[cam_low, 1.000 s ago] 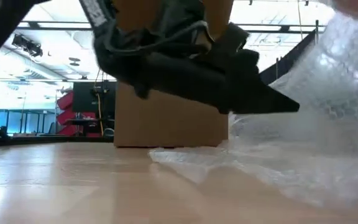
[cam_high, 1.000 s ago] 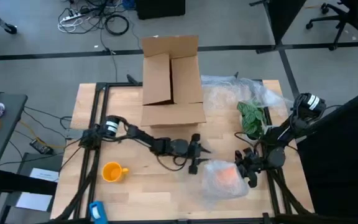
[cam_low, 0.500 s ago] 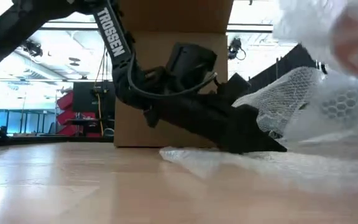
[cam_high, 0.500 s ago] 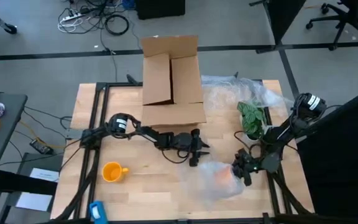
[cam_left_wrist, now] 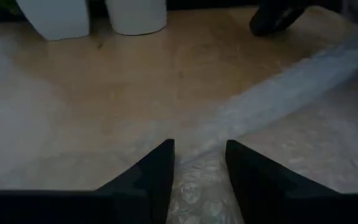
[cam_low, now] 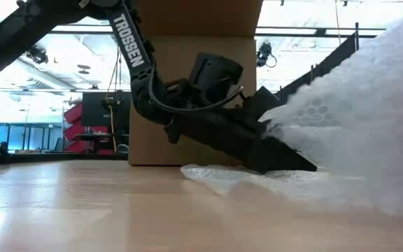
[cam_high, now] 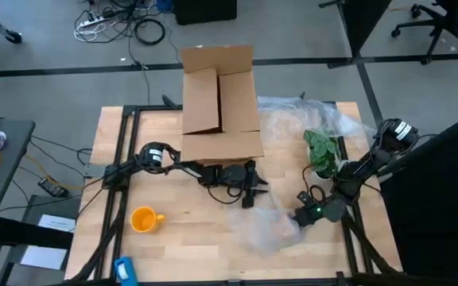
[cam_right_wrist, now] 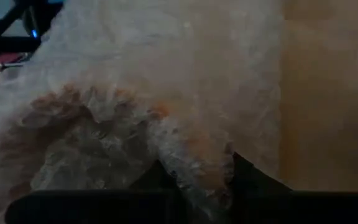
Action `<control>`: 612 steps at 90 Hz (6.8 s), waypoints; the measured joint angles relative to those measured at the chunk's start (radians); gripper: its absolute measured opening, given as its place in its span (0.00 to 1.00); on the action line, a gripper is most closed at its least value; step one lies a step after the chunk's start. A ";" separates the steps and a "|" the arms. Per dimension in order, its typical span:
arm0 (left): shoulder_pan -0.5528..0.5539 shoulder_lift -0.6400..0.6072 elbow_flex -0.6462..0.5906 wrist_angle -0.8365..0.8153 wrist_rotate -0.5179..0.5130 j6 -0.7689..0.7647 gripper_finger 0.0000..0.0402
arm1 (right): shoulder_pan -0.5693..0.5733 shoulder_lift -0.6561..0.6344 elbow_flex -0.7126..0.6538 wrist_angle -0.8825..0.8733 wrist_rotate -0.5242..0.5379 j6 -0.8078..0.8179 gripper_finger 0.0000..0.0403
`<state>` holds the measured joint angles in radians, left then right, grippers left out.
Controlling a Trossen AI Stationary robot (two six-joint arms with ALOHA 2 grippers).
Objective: Wrap mug
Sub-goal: Wrap the orange cup with the bubble wrap
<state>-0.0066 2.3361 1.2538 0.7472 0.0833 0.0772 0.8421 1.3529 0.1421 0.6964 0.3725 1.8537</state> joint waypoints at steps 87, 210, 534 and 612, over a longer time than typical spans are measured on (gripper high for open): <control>-0.354 -0.472 -0.196 -0.211 0.002 0.109 0.33 | -0.130 0.002 -0.002 -0.016 -0.244 0.264 0.06; -0.221 -0.228 0.082 -0.535 -0.047 0.114 0.33 | -0.122 0.004 0.032 -0.034 -0.244 0.016 0.06; -0.266 0.009 0.212 -0.384 -0.246 0.041 0.33 | -0.095 -0.482 0.037 -0.749 -0.195 0.388 0.53; -0.266 0.010 0.212 -0.393 -0.244 0.014 0.33 | -0.095 -0.963 0.037 -1.237 -0.074 -0.166 0.40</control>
<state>-0.2729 2.3459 1.4658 0.3546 -0.1608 0.0908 0.7471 0.3901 0.1791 -0.5405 0.2986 1.6873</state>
